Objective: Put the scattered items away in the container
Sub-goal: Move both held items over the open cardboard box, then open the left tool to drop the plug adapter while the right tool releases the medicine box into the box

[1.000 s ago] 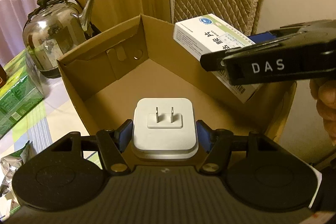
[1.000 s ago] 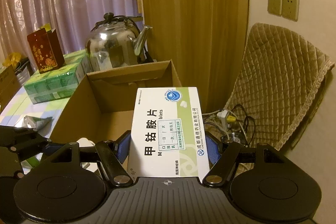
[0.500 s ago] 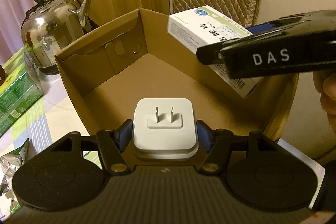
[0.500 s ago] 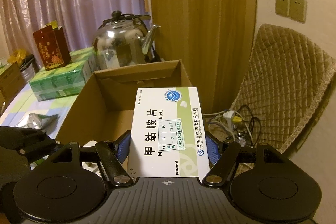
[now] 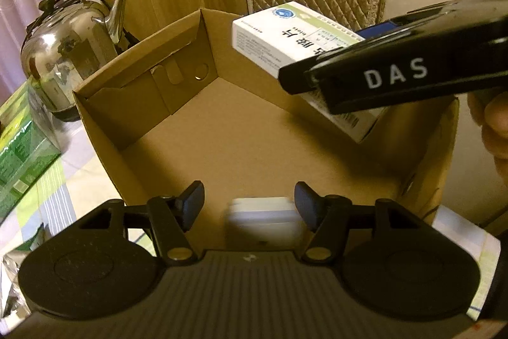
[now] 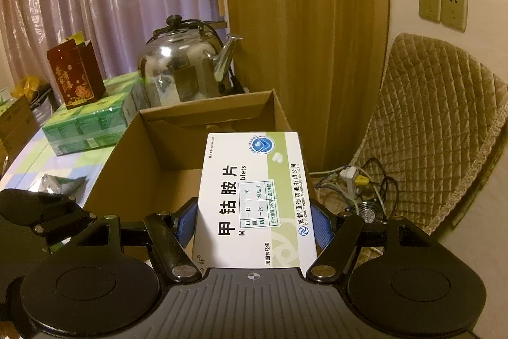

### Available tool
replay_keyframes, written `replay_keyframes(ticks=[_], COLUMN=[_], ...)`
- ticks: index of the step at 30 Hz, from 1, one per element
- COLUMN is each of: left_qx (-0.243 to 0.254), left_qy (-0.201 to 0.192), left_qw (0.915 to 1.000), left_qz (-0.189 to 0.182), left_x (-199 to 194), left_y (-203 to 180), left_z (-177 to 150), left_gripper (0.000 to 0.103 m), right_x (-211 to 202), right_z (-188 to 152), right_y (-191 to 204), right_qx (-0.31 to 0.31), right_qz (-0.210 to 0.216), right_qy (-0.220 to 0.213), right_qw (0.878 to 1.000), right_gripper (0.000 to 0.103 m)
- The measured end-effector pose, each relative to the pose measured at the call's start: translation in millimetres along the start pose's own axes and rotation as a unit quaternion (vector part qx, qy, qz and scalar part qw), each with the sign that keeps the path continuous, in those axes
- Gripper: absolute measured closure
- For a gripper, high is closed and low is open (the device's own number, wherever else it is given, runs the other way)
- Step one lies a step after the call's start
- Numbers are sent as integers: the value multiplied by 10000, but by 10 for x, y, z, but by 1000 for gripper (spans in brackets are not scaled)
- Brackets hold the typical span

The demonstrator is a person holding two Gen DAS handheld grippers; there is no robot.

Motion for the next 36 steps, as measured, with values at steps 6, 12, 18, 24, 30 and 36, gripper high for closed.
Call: replay_keyframes(ticks=[6,12,18,24,30,36], left_qx=[-14,1,-201,-578,-816,-957], left_qy=[-53,-254,-440,-597,-665,-644], left_qw=[10000,9996,9986,9960,9937,9926], left_qz=[-27,86,222,323,379,386], left_x=[-17,-249,-565,-822,-962,-980], left_y=[47,99,236,403,525,585], left_z=[-2,-30,-129,-271,-400,-505], left_gripper=[44,44,44,44,44,44], right_x=[14,8,67,247,363,330], right_z=[-19,-29,-99,-215,-311,-289], right_y=[0,31,198,295,287,291], right_qx=[-17,-109,-476,-702,-705,-687], right_qz=[24,5,71,-108,-212,-218], right_qy=[31,69,335,744,1049,1035], right_qw=[10000,9999,9983,9947,9918,9920], right_gripper=[35,35,35,35,35,35])
Point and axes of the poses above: each gripper's, at about its wrist camera, not at the fingertips, and x roughly the way its jaws point, y to its left, z to its top, the point moved 2 cm from there along x, roughly the way its jaws point, and after that the axes turned 2 degrees about x, right-handed, at the moved point
